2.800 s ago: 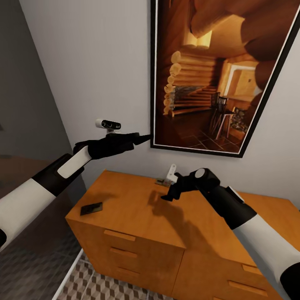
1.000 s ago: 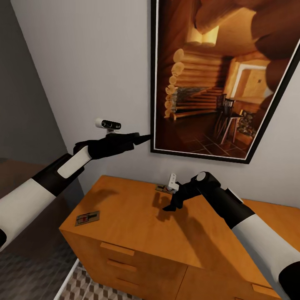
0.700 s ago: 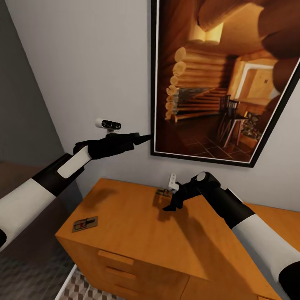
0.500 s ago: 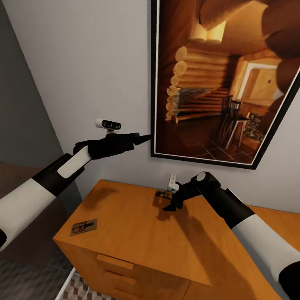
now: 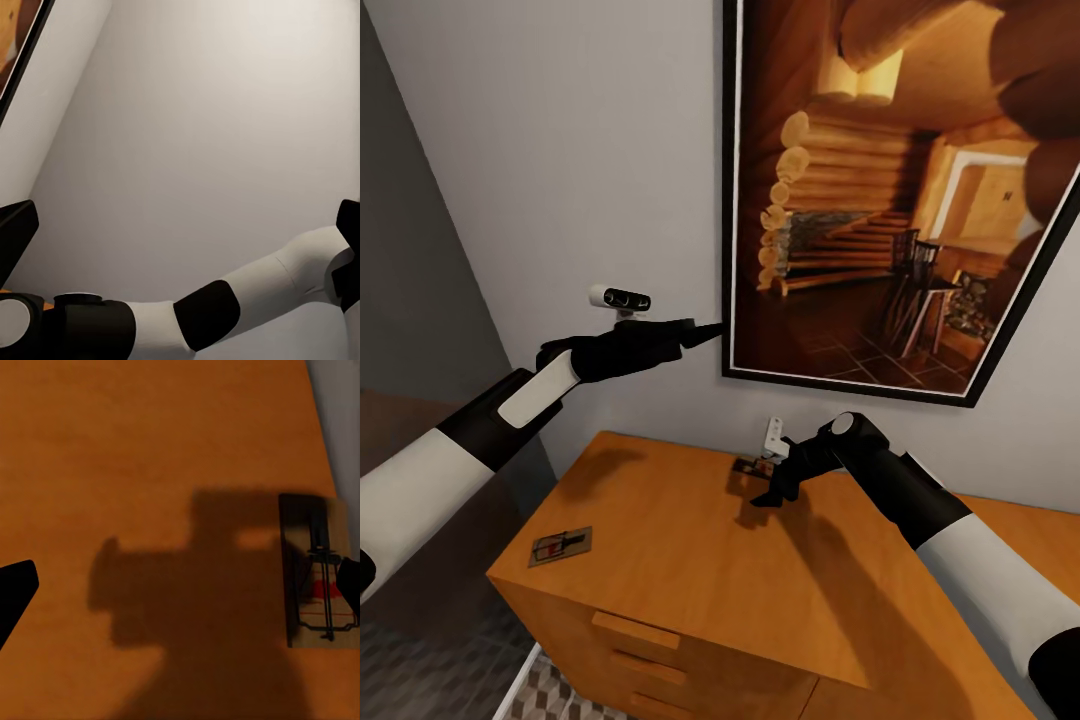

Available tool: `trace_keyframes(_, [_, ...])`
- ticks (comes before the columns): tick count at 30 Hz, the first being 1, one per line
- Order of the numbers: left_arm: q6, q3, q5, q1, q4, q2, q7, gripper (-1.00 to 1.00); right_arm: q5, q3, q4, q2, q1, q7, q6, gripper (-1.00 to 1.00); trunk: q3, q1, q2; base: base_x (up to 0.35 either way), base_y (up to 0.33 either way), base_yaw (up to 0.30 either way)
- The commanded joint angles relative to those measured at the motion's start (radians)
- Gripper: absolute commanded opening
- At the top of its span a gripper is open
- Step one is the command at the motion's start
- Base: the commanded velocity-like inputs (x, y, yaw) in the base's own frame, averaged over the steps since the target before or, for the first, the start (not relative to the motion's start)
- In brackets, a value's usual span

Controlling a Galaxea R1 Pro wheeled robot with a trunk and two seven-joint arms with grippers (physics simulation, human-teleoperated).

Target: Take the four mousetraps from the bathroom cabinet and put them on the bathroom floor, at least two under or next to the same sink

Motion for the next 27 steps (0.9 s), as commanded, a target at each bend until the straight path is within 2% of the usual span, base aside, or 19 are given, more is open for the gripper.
trace_keyframes(1, [0.009,-0.004,0.010,-0.002,0.000,0.001,0.000,1.00,0.004,0.002,-0.002,-0.001,-0.001,0.004,0.008,1.00,-0.001,0.000,-0.001,0.001,0.000,0.000])
trace_keyframes(27, [0.009,-0.004,0.010,-0.002,0.000,0.001,0.000,1.00,0.030,0.000,-0.018,-0.004,-0.001,0.000,0.015,1.00,-0.001,0.000,-0.001,0.000,0.000,0.000])
